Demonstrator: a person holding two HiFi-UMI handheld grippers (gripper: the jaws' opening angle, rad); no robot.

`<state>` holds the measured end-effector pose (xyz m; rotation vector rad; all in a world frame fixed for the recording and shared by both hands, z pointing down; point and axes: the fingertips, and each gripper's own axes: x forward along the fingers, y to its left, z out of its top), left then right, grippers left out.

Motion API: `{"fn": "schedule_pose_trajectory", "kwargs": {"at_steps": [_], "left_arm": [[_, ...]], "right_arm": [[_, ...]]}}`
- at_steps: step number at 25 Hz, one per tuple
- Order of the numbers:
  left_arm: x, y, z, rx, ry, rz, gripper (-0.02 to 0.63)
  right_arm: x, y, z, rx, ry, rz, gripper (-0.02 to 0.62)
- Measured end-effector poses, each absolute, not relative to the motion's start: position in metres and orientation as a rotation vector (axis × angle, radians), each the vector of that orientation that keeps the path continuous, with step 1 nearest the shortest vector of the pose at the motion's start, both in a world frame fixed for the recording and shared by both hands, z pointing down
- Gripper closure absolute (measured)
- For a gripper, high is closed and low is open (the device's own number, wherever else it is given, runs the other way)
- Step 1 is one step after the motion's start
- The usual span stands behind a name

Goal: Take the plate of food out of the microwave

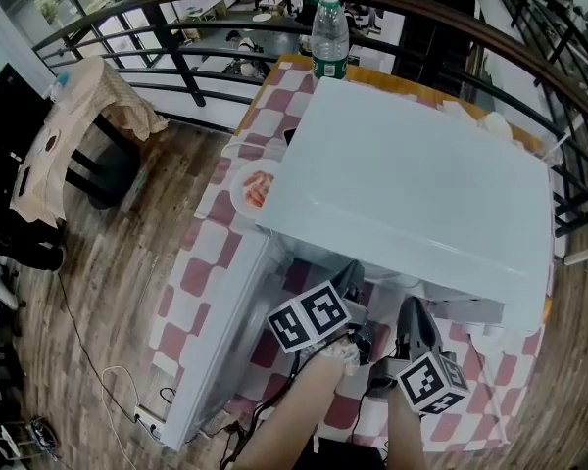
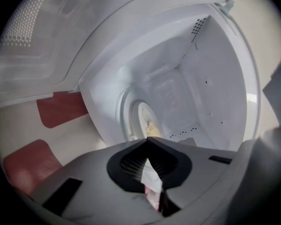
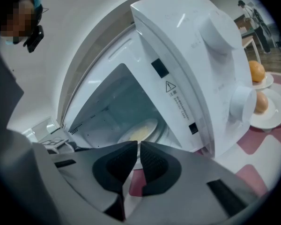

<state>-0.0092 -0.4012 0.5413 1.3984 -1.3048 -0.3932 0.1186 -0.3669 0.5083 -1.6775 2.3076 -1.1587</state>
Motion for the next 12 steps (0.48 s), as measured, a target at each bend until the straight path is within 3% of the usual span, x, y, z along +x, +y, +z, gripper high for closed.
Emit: {"fn": "schedule_pose_trajectory", "kwargs": {"at_steps": [12], "left_arm": [[-0.021,-0.371,0.545,1.577,-1.354,-0.21,0.586]], "right_arm": [[0.085,-0.392,0.518,-1.397,2.026,-1.511,0.594]]}}
